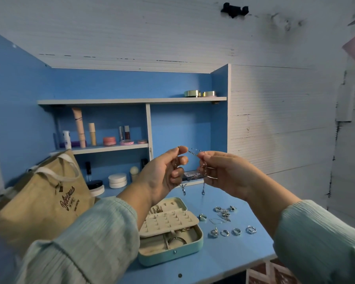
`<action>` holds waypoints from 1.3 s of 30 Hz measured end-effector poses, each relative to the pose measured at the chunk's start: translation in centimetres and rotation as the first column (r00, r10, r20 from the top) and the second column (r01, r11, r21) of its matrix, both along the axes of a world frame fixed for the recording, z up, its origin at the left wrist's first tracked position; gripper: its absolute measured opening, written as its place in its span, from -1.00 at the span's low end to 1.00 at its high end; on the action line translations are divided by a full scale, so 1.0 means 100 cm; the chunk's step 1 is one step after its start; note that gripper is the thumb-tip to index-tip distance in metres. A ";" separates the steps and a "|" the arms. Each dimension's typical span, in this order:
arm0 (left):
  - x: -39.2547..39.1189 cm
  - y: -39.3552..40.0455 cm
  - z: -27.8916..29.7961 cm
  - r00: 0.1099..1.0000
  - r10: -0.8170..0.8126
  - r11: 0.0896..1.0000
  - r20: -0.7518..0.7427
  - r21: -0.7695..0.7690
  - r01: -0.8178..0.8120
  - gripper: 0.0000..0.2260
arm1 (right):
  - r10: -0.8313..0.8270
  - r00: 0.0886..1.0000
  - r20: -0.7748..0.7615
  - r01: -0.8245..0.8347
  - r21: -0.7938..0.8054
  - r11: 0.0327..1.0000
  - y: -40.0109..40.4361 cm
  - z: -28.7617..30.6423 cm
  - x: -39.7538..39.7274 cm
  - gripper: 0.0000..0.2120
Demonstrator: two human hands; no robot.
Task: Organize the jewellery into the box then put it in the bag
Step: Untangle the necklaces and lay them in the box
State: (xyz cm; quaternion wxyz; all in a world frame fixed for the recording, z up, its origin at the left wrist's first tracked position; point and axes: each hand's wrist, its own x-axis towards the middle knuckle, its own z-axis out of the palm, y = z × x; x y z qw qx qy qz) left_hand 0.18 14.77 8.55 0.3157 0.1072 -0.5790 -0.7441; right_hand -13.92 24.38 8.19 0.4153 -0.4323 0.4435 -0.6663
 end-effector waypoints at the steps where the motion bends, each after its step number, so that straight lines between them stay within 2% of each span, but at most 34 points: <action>1: 0.000 0.000 -0.002 1.000 0.004 1.000 0.003 0.005 -0.004 -0.81 | -0.003 1.000 0.022 0.003 -0.005 1.000 0.000 0.001 0.000 -0.89; 3: 0.000 0.000 -0.006 1.000 0.011 1.000 0.005 0.022 -0.011 -0.81 | -0.009 0.999 0.039 0.009 -0.009 1.000 -0.001 0.002 0.000 -0.89; 9: -0.005 0.003 -0.019 0.999 0.052 0.989 0.006 0.135 -0.052 -0.85 | -0.048 0.997 -0.061 0.048 -0.007 0.999 -0.007 0.007 0.004 -0.89; 12: -0.010 0.005 -0.028 0.993 0.118 0.976 0.007 0.181 -0.117 -0.85 | -0.116 0.957 -0.266 0.124 0.016 0.992 -0.013 0.013 0.005 -0.87; 17: -0.016 0.000 -0.032 0.967 0.241 0.940 0.085 0.225 -0.254 -0.85 | -0.181 0.776 -0.604 0.242 0.021 0.970 -0.028 0.026 0.009 -0.81; 19: -0.016 -0.003 -0.030 0.952 0.254 0.942 0.174 0.179 -0.284 -0.85 | -0.166 0.735 -0.658 0.237 0.019 0.971 -0.036 0.031 0.011 -0.79; 22: -0.011 -0.016 -0.031 0.909 0.267 0.959 0.320 0.007 -0.284 -0.83 | -0.140 0.719 -0.680 0.205 0.016 0.979 -0.050 0.036 0.013 -0.80; 27: -0.004 -0.049 -0.030 0.896 0.250 0.949 0.368 -0.277 -0.151 -0.88 | -0.085 0.692 -0.717 0.150 0.027 0.988 -0.080 0.037 0.015 -0.78; 30: -0.007 -0.070 -0.028 0.902 0.248 0.931 0.354 -0.344 -0.120 -0.79 | -0.061 0.662 -0.747 0.123 0.028 0.992 -0.098 0.032 0.015 -0.78; 33: -0.009 -0.084 -0.026 0.869 0.308 0.907 0.388 -0.395 -0.145 -0.84 | -0.068 0.619 -0.783 0.133 0.020 0.991 -0.115 0.023 0.012 -0.77; 35: -0.011 -0.090 -0.027 0.851 0.325 0.905 0.413 -0.398 -0.152 -0.90 | -0.065 0.624 -0.779 0.135 0.026 0.990 -0.126 0.015 0.009 -0.78; 39: -0.013 -0.109 -0.041 0.835 0.341 0.892 0.432 -0.429 -0.143 -0.87 | -0.027 0.647 -0.762 0.129 0.074 0.989 -0.145 -0.004 -0.001 -0.78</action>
